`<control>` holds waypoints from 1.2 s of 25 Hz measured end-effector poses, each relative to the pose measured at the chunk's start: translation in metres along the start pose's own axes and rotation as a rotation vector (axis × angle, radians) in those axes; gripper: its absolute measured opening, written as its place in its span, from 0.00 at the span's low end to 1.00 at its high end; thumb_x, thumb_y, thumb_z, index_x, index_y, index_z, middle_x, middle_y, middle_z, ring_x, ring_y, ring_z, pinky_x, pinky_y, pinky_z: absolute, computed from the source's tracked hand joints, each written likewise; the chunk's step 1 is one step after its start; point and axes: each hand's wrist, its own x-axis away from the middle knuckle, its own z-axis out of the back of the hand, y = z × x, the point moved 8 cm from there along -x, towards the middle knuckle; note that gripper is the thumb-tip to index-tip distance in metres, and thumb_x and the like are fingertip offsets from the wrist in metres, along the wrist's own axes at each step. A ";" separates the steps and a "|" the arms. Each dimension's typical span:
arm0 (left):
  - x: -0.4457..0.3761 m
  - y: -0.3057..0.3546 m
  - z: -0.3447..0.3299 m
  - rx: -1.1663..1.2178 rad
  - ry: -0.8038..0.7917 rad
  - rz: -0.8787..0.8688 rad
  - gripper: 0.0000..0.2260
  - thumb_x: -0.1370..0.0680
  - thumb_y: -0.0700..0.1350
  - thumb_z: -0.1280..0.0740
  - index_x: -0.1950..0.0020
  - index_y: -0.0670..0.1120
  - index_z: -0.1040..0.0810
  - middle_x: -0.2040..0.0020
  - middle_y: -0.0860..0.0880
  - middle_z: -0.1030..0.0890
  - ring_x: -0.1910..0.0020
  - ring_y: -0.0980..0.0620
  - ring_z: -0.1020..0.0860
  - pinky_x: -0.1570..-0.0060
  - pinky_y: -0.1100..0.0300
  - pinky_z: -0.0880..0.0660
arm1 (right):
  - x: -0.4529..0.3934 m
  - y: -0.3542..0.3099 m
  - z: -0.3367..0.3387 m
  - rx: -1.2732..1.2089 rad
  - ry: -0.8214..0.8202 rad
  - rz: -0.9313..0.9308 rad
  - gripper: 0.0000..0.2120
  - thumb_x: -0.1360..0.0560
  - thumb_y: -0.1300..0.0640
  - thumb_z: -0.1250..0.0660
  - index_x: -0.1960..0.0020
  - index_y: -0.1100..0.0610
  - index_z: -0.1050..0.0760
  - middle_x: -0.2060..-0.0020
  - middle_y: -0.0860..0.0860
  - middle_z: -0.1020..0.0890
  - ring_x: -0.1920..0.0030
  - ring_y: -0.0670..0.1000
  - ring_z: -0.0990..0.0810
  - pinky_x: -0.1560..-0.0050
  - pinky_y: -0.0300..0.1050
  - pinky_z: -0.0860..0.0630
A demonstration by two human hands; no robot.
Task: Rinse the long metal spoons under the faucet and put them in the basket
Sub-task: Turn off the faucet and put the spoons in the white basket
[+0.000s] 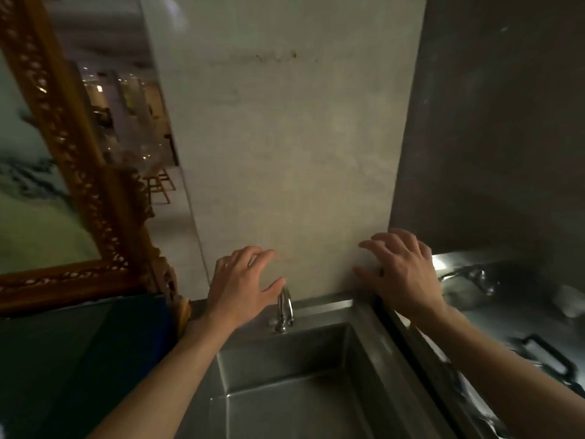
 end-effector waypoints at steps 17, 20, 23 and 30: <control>0.026 -0.054 -0.017 0.029 -0.039 0.070 0.24 0.25 0.63 0.39 0.34 0.52 0.28 0.40 0.50 0.26 0.40 0.49 0.28 0.42 0.49 0.32 | 0.012 -0.038 -0.063 -0.069 -0.166 -0.022 0.24 0.25 0.36 0.38 0.33 0.44 0.29 0.35 0.49 0.25 0.34 0.55 0.31 0.36 0.56 0.32; 0.038 -0.060 -0.033 0.056 -0.096 0.100 0.24 0.25 0.62 0.37 0.33 0.51 0.29 0.38 0.50 0.26 0.39 0.49 0.29 0.40 0.49 0.32 | 0.021 -0.042 -0.085 -0.079 -0.226 -0.024 0.24 0.25 0.37 0.38 0.32 0.45 0.30 0.35 0.50 0.24 0.34 0.56 0.30 0.37 0.56 0.31; 0.043 -0.061 -0.049 0.078 -0.139 0.126 0.24 0.25 0.62 0.38 0.33 0.52 0.29 0.38 0.50 0.26 0.39 0.49 0.29 0.40 0.49 0.32 | 0.033 -0.039 -0.110 -0.103 -0.297 -0.034 0.23 0.25 0.38 0.37 0.32 0.45 0.30 0.35 0.50 0.24 0.34 0.55 0.29 0.38 0.57 0.30; 0.051 -0.045 -0.089 0.063 -0.196 0.201 0.24 0.25 0.64 0.40 0.33 0.54 0.29 0.38 0.51 0.26 0.39 0.49 0.29 0.40 0.50 0.33 | 0.051 -0.012 -0.155 -0.167 -0.408 -0.019 0.23 0.25 0.40 0.36 0.32 0.47 0.30 0.35 0.51 0.25 0.34 0.56 0.29 0.38 0.56 0.31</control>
